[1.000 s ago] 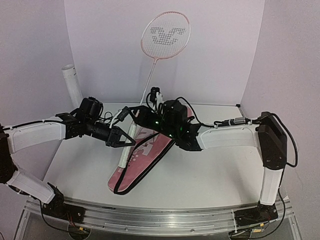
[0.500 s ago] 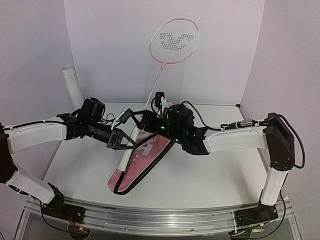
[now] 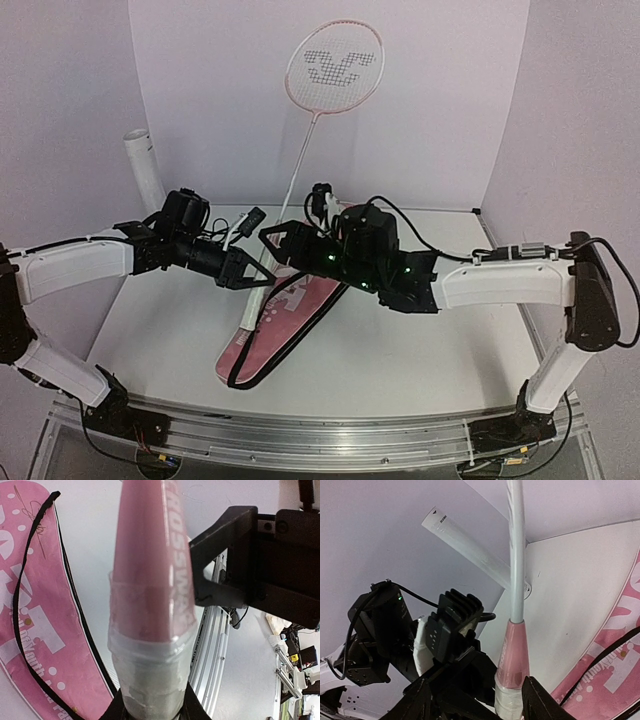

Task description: Pack up the badminton gear

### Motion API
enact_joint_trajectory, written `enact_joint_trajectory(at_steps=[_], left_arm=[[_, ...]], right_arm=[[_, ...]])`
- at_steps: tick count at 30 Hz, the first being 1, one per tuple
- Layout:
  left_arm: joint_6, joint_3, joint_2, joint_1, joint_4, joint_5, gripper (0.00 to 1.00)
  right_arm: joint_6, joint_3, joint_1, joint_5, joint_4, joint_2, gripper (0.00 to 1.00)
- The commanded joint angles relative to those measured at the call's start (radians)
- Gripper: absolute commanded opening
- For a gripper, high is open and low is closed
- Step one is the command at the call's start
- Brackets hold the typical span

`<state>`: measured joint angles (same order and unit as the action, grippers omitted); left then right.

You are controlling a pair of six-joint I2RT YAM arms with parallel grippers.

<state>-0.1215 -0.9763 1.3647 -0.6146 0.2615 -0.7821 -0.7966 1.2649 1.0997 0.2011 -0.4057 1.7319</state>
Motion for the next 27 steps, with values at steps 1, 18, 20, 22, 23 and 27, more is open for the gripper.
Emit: enact_joint_trajectory(at_steps=[1, 18, 20, 22, 23, 27], left_arm=[[0.054, -0.060, -0.017, -0.002, -0.061, -0.010, 0.00], [0.084, -0.050, -0.024, -0.007, -0.041, -0.062, 0.00], [0.085, -0.048, -0.023, -0.007, -0.039, -0.071, 0.00], [0.085, -0.049, -0.020, -0.007, -0.031, -0.084, 0.00], [0.087, -0.049, -0.020, -0.007, -0.027, -0.093, 0.00], [0.118, -0.055, -0.017, -0.007, 0.011, -0.115, 0.62]], right_arm=[[0.021, 0.054, 0.005, 0.079, 0.052, 0.047, 0.57], [0.035, 0.178, -0.042, 0.025, 0.064, 0.186, 0.26], [0.032, 0.173, -0.046, 0.023, 0.064, 0.181, 0.11], [0.028, 0.162, -0.050, 0.027, 0.064, 0.169, 0.00], [0.024, 0.150, -0.052, 0.033, 0.064, 0.160, 0.00], [-0.042, 0.041, -0.065, 0.085, 0.092, 0.071, 0.00]])
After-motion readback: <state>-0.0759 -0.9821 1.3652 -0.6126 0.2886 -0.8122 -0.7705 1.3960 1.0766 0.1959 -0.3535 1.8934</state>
